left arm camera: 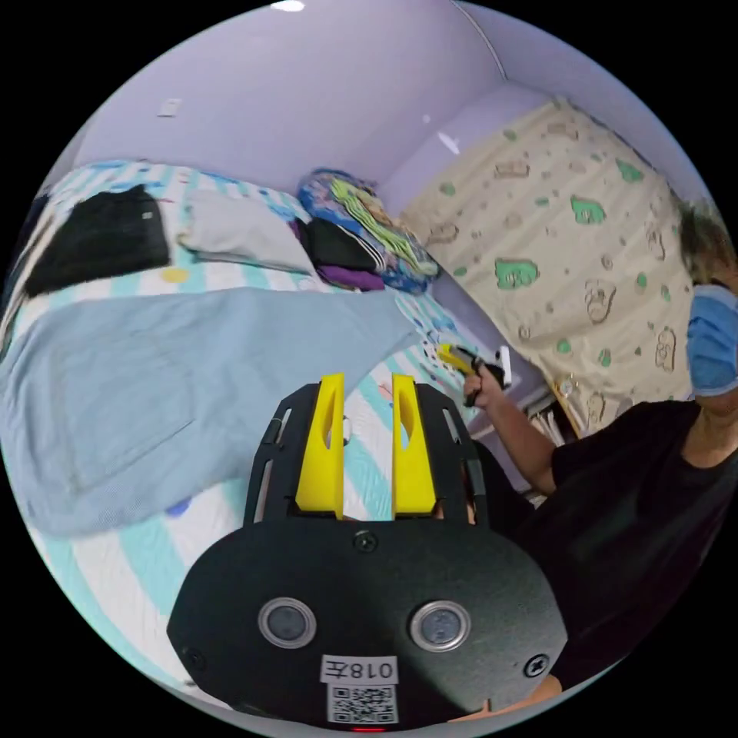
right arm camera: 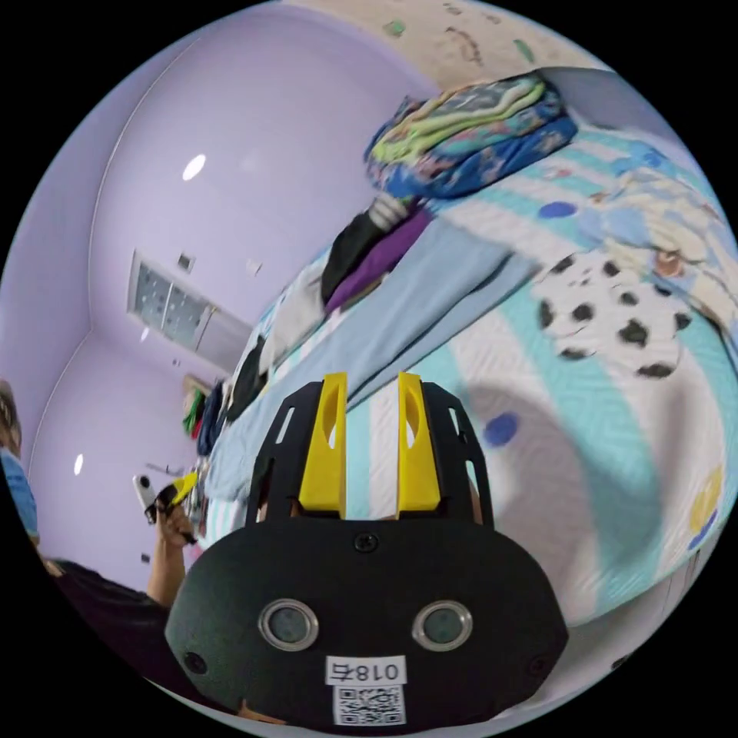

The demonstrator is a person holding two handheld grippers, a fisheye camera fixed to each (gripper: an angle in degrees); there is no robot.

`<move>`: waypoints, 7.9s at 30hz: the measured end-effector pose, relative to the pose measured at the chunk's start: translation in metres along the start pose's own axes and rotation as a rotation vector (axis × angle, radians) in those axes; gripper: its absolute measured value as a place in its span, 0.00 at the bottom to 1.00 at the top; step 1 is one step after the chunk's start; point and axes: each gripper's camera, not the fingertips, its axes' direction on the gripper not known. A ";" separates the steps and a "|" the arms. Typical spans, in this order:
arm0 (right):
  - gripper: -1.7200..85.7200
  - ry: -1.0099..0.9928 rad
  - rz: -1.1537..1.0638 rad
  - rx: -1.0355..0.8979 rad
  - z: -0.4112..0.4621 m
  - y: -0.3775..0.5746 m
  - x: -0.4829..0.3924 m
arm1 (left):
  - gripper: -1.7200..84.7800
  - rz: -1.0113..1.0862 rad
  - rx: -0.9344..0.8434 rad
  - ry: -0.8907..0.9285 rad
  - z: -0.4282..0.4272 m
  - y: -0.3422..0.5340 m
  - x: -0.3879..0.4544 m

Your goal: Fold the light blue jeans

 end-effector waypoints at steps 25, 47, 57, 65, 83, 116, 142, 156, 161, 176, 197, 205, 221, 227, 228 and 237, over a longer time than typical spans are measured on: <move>0.04 0.045 0.080 -0.050 0.007 -0.119 0.122 | 0.13 -0.374 0.229 0.130 0.051 0.055 -0.059; 0.10 0.001 0.267 -0.043 0.030 -0.070 0.127 | 0.13 -0.470 0.224 0.173 0.056 0.118 -0.074; 0.04 0.163 -0.669 0.025 0.085 0.018 -0.188 | 0.11 -0.465 0.695 -0.027 -0.092 0.196 -0.044; 0.04 0.069 -1.213 -0.235 0.207 0.233 -0.337 | 0.16 -0.836 1.053 -0.234 -0.181 0.309 -0.066; 0.10 0.064 -1.195 -0.540 0.265 0.327 -0.386 | 0.24 -0.972 0.999 -0.193 -0.170 0.291 -0.092; 0.02 0.248 -0.463 0.008 -0.013 0.223 -0.149 | 0.13 0.273 -0.054 -0.817 0.321 -0.088 0.225; 0.18 0.022 -0.061 -0.220 0.156 0.065 -0.081 | 0.19 -0.603 0.228 -0.169 0.058 -0.121 -0.151; 0.17 -0.355 0.228 -0.183 0.127 0.051 -0.004 | 0.19 -0.641 0.215 0.250 0.050 -0.144 -0.252; 0.20 -0.382 0.233 -0.162 0.141 0.036 -0.014 | 0.21 -0.610 0.185 0.269 0.053 -0.166 -0.268; 0.21 -0.374 0.258 -0.169 0.156 0.035 -0.056 | 0.17 -0.585 0.134 0.234 0.049 -0.178 -0.299; 0.11 -0.335 -0.170 -0.098 0.167 0.054 -0.255 | 0.10 -0.439 0.515 0.150 -0.057 -0.091 -0.220; 0.11 -0.389 -0.556 -0.176 0.241 0.033 -0.435 | 0.10 -0.458 0.824 -0.044 -0.133 -0.037 -0.196; 0.16 -0.065 -0.654 -0.192 0.565 0.031 -0.686 | 0.16 -0.897 0.989 -0.138 -0.145 -0.015 -0.413; 0.14 -0.352 -0.806 -0.172 0.490 0.135 -0.652 | 0.16 -0.699 1.060 0.053 -0.153 0.024 -0.387; 0.14 -0.396 -0.842 -0.189 0.467 0.155 -0.644 | 0.16 -0.641 1.069 0.061 -0.158 0.027 -0.369; 0.12 -0.553 -0.780 -0.387 0.375 0.304 -0.613 | 0.15 -0.134 0.849 -0.306 -0.212 0.098 -0.170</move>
